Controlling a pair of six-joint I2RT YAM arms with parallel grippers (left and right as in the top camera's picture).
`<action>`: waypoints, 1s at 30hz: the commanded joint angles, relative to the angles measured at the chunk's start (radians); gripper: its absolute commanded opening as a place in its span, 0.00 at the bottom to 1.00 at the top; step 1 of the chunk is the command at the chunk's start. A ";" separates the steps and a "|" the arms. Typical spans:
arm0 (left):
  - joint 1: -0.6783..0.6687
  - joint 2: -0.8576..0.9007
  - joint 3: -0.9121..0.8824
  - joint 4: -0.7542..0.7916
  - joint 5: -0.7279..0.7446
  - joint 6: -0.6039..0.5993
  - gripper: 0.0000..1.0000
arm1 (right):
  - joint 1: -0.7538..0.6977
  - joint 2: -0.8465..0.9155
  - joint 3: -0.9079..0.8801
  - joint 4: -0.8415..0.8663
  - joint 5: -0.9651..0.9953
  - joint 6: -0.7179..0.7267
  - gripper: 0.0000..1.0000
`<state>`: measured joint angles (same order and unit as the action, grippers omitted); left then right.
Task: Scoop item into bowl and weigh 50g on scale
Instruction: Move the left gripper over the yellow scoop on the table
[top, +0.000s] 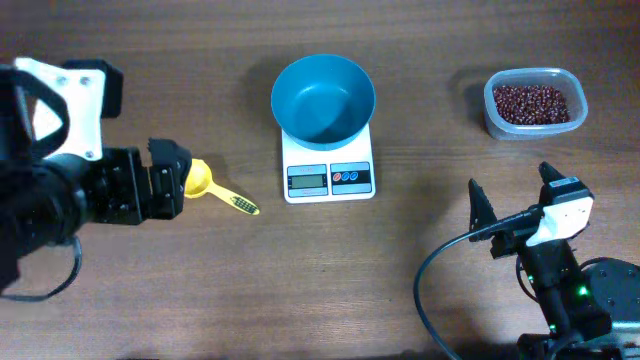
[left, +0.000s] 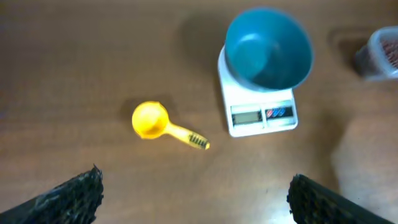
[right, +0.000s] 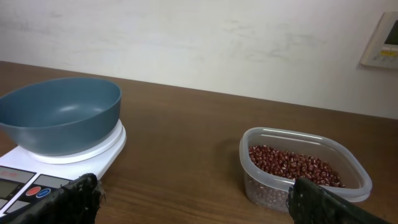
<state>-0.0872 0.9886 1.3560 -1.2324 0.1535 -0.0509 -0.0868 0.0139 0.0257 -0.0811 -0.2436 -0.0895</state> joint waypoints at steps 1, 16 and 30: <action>0.005 0.085 0.015 -0.041 -0.042 -0.013 0.99 | 0.002 -0.005 -0.010 0.000 0.009 -0.008 0.99; 0.005 0.325 -0.178 0.073 -0.233 -0.522 0.99 | 0.002 -0.005 -0.010 0.000 0.009 -0.008 0.99; 0.005 0.500 -0.344 0.375 -0.241 -0.521 0.99 | 0.002 -0.005 -0.010 0.000 0.009 -0.008 0.99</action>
<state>-0.0872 1.4349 1.0233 -0.8684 -0.0719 -0.5655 -0.0868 0.0139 0.0257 -0.0811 -0.2440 -0.0906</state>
